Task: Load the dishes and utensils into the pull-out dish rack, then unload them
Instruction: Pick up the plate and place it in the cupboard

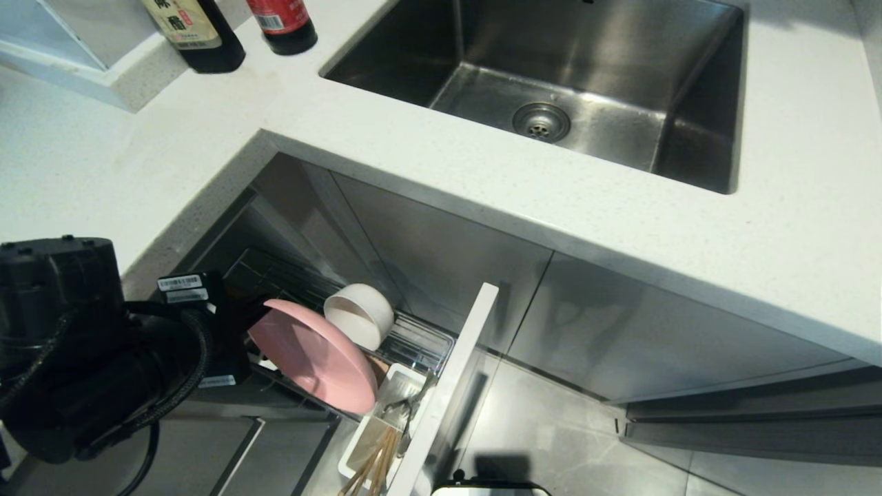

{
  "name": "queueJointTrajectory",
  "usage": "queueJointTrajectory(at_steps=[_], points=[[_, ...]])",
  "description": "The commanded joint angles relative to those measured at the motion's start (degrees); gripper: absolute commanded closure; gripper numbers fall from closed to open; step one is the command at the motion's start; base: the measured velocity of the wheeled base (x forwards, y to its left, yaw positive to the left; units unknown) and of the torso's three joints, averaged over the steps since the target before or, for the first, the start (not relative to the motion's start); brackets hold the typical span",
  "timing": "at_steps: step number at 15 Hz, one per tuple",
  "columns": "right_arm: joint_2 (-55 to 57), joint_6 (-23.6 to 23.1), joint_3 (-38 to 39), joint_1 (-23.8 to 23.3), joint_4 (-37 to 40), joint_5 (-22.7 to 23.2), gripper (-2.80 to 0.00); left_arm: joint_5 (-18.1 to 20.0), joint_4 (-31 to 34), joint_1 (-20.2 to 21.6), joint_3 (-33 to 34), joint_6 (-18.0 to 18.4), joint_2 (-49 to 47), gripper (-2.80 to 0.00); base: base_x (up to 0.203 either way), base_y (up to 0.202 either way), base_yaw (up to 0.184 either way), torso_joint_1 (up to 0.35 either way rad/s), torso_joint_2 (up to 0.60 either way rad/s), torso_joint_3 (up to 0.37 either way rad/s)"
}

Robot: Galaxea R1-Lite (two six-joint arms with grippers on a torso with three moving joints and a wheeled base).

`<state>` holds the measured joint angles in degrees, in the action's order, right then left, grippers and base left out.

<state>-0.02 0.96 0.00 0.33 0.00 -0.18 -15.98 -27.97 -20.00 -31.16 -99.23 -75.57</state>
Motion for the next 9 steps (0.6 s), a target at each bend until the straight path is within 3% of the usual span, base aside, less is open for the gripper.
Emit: queueJointTrajectory(at_steps=[1,9], points=[[0.0,0.0,0.1,0.0,0.0,0.0,0.00,0.9,-0.1,1.8,0.4,-0.5,0.2,0.00,0.000,0.000,0.000,0.000,0.00,0.000],[0.0,0.0,0.1,0.0,0.0,0.0,0.00,1.3,-1.7,1.7,2.2,0.8,0.1,0.00,0.000,0.000,0.000,0.000,0.00,0.000]])
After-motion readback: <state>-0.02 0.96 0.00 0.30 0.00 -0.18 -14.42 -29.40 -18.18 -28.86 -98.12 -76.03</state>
